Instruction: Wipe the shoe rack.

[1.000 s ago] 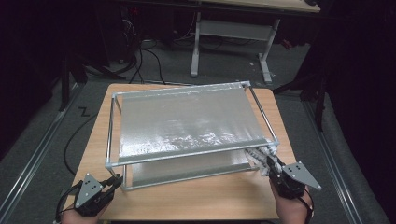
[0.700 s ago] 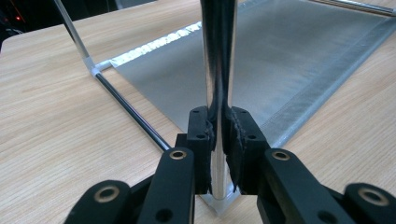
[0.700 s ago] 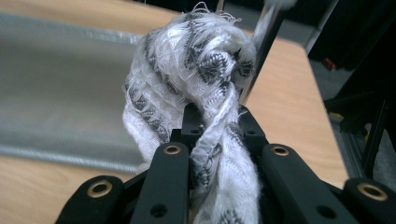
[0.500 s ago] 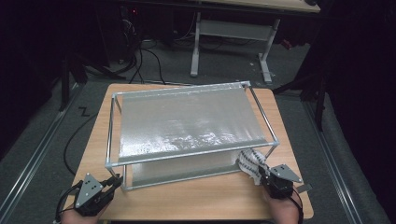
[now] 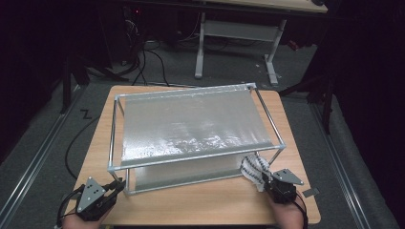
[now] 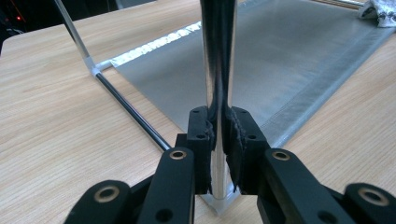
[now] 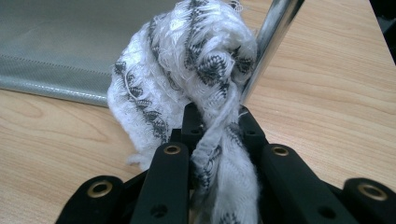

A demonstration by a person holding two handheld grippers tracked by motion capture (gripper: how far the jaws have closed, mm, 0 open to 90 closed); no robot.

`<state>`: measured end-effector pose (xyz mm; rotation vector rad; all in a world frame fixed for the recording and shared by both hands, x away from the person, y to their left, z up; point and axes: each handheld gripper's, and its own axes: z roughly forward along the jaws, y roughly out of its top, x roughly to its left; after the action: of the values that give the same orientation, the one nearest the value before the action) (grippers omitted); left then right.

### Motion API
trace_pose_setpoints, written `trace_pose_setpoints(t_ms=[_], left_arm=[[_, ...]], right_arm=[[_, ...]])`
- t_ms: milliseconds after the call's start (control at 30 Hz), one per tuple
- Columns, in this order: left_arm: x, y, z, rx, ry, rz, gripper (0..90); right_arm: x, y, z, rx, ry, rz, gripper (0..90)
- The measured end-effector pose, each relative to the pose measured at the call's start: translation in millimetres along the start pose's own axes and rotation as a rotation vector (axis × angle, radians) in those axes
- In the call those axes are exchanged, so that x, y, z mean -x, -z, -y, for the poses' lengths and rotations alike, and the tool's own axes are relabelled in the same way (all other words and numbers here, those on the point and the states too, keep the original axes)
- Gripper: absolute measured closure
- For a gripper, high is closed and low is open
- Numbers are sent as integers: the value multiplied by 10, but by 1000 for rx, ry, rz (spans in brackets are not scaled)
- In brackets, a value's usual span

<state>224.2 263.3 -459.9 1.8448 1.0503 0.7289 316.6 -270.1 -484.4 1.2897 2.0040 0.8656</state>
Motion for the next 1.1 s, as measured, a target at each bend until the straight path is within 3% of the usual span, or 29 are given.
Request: trace_pose_setpoints(t_ms=[267,500,933,1000,1100], left_arm=[[-16,-26,-14,-3,4,-6,795],[-33,-28,-22,-8,0,2,795],[-66,-62,-30,-2,10,-2,796],[-65,-62,-30,-2,11,-3,796],[-62,-61,-29,-2,12,-5,796]], right_arm=[[58,53,38,2,12,16,781],[208,252,140,10,4,66,782],[607,523,230,54,-114,175,784],[671,551,240,65,-153,178,784],[688,545,246,68,-146,178,784]])
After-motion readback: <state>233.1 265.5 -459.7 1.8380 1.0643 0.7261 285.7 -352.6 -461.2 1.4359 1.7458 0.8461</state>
